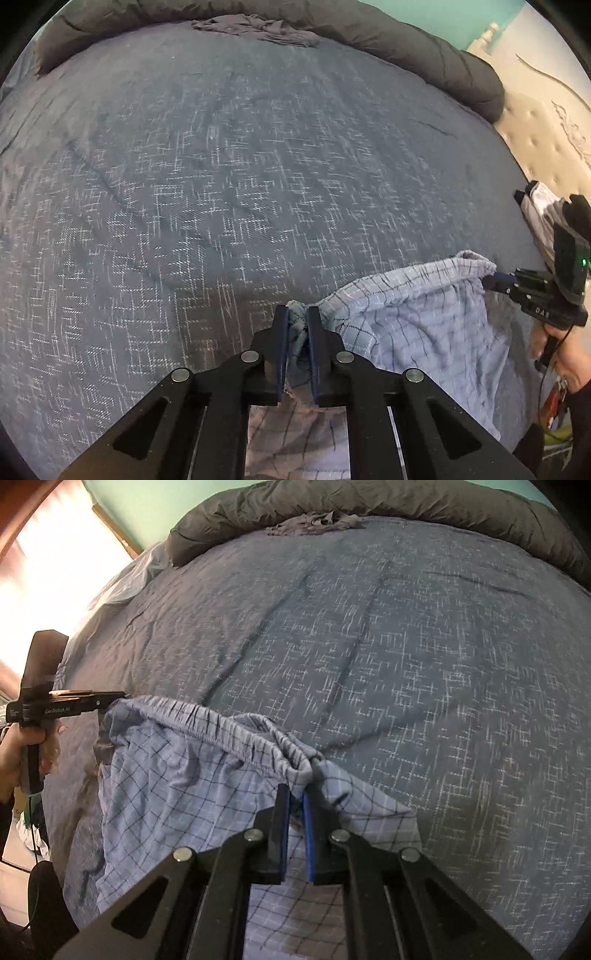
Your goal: Fold clothes
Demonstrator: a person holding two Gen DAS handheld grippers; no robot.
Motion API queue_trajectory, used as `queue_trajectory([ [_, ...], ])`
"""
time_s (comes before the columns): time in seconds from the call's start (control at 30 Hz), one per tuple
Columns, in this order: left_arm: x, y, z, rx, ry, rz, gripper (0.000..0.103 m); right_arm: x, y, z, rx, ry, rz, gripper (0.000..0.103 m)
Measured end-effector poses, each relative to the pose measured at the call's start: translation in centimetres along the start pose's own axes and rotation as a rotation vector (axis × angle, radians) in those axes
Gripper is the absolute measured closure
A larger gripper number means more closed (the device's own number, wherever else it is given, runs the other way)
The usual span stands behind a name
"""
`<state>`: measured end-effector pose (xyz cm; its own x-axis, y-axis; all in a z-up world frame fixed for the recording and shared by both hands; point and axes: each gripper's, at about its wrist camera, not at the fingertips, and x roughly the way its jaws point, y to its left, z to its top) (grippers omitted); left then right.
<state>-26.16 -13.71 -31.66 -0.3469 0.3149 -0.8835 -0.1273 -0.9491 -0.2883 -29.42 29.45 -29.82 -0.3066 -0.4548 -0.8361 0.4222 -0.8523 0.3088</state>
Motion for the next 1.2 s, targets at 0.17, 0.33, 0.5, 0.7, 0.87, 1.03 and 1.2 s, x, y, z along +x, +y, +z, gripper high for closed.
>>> queue_trajectory([
  [0.17, -1.6, 1.8, -0.3, -0.078, -0.037, -0.062, 0.064, -1.0, -0.2, 0.6, 0.022, -0.056, 0.008, 0.087],
  [0.33, -2.3, 3.6, 0.1, -0.159, -0.087, -0.087, 0.062, -1.1, -1.2, 1.6, 0.091, -0.097, 0.051, 0.059],
  [0.5, -1.9, 4.7, 0.5, -0.214, -0.108, -0.082, 0.062, -0.2, -1.6, 2.9, 0.169, -0.113, 0.044, 0.059],
  [0.7, -1.5, 3.2, -0.5, -0.175, -0.062, -0.085, 0.074, 0.8, -1.9, 3.1, 0.193, -0.067, 0.058, 0.089],
  [0.87, -0.9, 1.9, -1.8, -0.112, -0.027, -0.087, 0.095, 0.5, -0.3, 1.5, 0.080, -0.017, 0.024, 0.095],
  [1.03, -1.9, -0.1, -3.5, -0.035, -0.012, -0.090, 0.095, -0.4, -0.1, -0.4, 0.044, 0.001, 0.006, 0.095],
  [1.2, -2.4, -1.7, -4.9, 0.023, 0.015, -0.086, 0.095, -1.2, -0.3, -1.2, 0.033, 0.004, 0.005, 0.095],
])
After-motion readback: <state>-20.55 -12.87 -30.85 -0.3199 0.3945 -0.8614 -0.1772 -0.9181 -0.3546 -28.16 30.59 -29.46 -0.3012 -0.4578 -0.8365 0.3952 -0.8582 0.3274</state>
